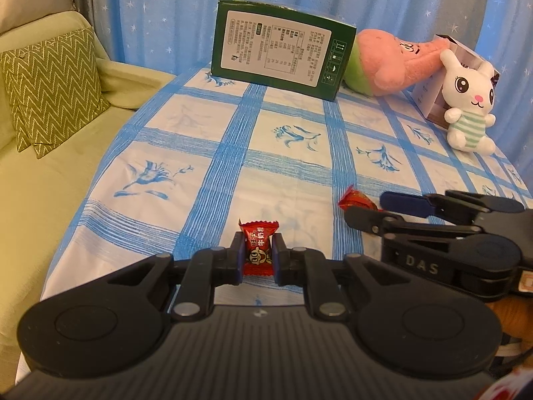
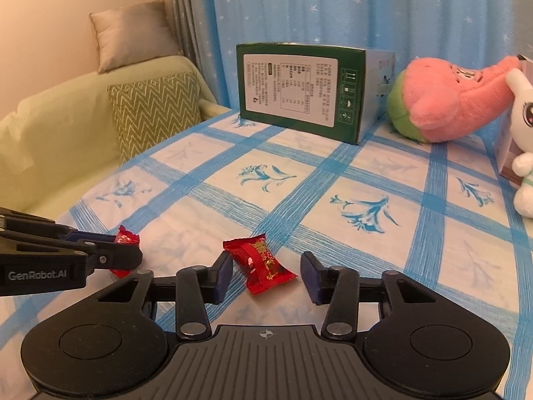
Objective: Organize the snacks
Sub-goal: 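Grasp the red-wrapped candy with the left tool while the right tool grasps the red packet, then carry both red candies over the orange tray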
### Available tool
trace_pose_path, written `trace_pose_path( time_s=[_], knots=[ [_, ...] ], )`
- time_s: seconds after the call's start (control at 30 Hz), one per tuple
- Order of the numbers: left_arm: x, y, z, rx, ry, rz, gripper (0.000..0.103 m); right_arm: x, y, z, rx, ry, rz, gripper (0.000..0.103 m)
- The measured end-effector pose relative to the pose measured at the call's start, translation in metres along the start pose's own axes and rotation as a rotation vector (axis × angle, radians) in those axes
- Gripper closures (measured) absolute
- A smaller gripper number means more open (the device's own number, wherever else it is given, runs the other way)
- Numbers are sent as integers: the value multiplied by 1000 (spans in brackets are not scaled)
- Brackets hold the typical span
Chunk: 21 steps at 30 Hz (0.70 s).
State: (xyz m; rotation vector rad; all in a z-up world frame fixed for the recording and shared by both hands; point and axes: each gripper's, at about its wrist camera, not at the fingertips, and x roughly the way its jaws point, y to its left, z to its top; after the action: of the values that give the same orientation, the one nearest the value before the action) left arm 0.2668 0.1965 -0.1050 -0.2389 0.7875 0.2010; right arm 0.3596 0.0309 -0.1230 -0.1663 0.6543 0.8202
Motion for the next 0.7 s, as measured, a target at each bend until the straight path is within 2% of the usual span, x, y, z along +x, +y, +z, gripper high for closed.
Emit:
trace_pose_path(
  time_s=[0.1, 0.17, 0.43, 0.7],
  knots=[
    [2, -2, 0, 5, 8, -6, 89, 3, 1, 0, 0, -2, 10, 62],
    [2, -2, -1, 9, 10, -8, 89, 4, 2, 0, -7, 0, 11, 78],
    [2, -5, -1, 12, 10, -18, 89, -6, 0, -2, 50, 8, -29, 81],
    [-5, -21, 0, 43, -7, -58, 89, -35, -9, -8, 118, 26, -104, 81]
  ],
)
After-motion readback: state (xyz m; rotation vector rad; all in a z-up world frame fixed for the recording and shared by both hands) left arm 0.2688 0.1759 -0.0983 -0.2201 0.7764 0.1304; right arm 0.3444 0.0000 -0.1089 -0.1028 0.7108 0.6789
